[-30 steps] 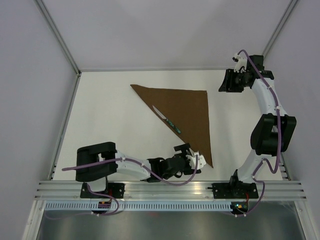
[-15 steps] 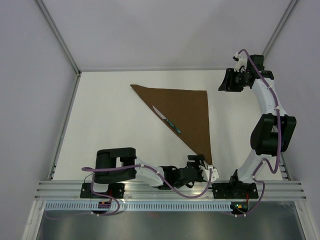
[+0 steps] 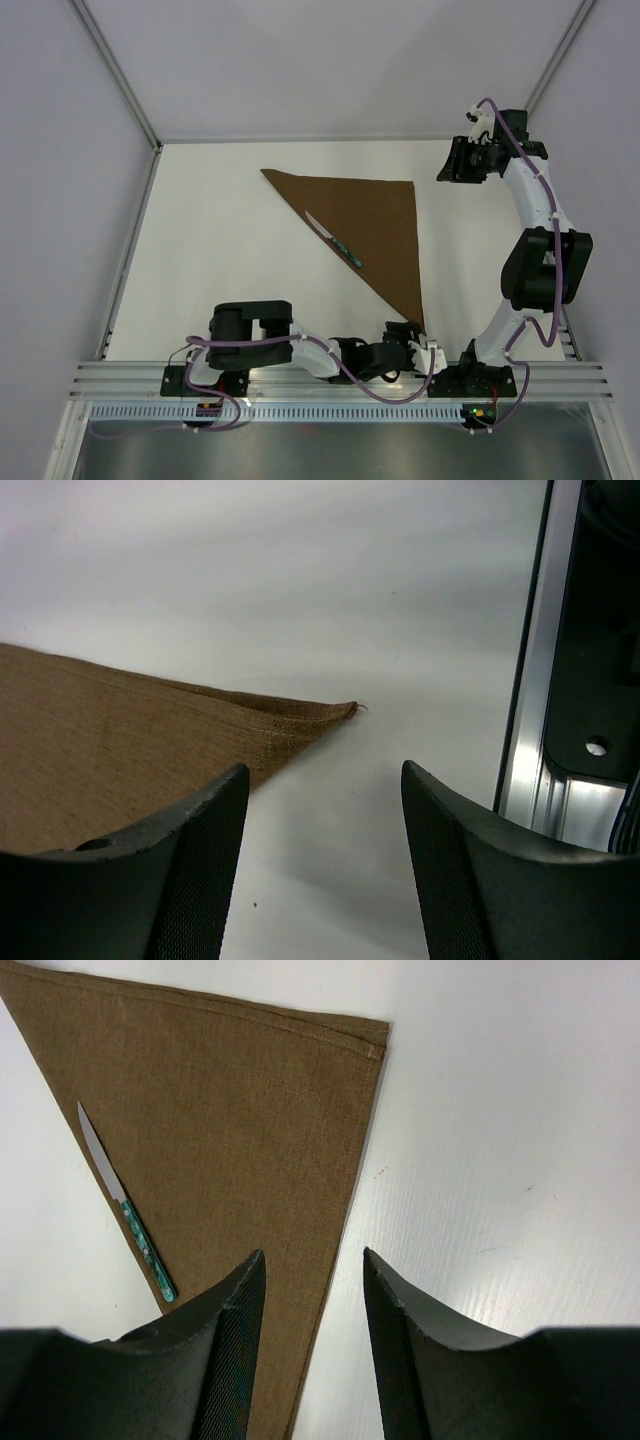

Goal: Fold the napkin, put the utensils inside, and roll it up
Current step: Fold the napkin at the center of the board.

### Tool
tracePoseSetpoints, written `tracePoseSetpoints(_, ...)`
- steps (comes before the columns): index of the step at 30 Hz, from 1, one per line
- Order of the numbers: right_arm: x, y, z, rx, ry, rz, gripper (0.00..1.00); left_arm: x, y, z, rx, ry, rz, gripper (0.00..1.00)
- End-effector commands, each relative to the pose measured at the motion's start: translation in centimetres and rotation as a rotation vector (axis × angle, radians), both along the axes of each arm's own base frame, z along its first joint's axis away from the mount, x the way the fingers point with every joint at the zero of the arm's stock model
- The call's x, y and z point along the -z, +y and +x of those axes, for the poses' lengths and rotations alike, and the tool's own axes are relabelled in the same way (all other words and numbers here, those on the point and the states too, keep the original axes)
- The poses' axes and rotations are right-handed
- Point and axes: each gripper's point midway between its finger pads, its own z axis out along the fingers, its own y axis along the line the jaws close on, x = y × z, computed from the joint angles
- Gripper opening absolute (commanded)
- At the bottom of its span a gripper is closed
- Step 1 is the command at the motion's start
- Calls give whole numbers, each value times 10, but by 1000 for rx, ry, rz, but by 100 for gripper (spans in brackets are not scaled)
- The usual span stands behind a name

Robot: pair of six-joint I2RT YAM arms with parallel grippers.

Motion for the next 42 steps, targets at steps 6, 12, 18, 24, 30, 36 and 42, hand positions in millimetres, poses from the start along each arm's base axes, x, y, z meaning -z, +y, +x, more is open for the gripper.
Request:
tracePoseSetpoints(6, -10, -1, 2, 15, -33, 12, 49, -5, -25, 0, 5, -35, -37, 66)
tracePoseSetpoints(12, -11, -1, 2, 12, -37, 15, 48, 2, -29, 1, 3, -43, -18, 64)
tracePoseSetpoints(18, -10, -1, 2, 15, -33, 18, 47, 7, -30, 2, 2, -41, -8, 61)
tracePoseSetpoints(24, -8, -1, 1, 15, -29, 17, 46, 12, -30, 5, -6, -36, 0, 56)
tracePoseSetpoints(30, -7, -2, 1, 17, -28, 16, 45, 13, -29, 12, -23, -11, -4, 46)
tracePoseSetpoints(36, -6, -2, 1, 20, -24, 13, 44, 12, -29, 18, -28, 9, -7, 35)
tracePoseSetpoints(42, -4, -3, 2, 20, -22, 9, 43, 12, -32, 20, -21, 25, -3, 23)
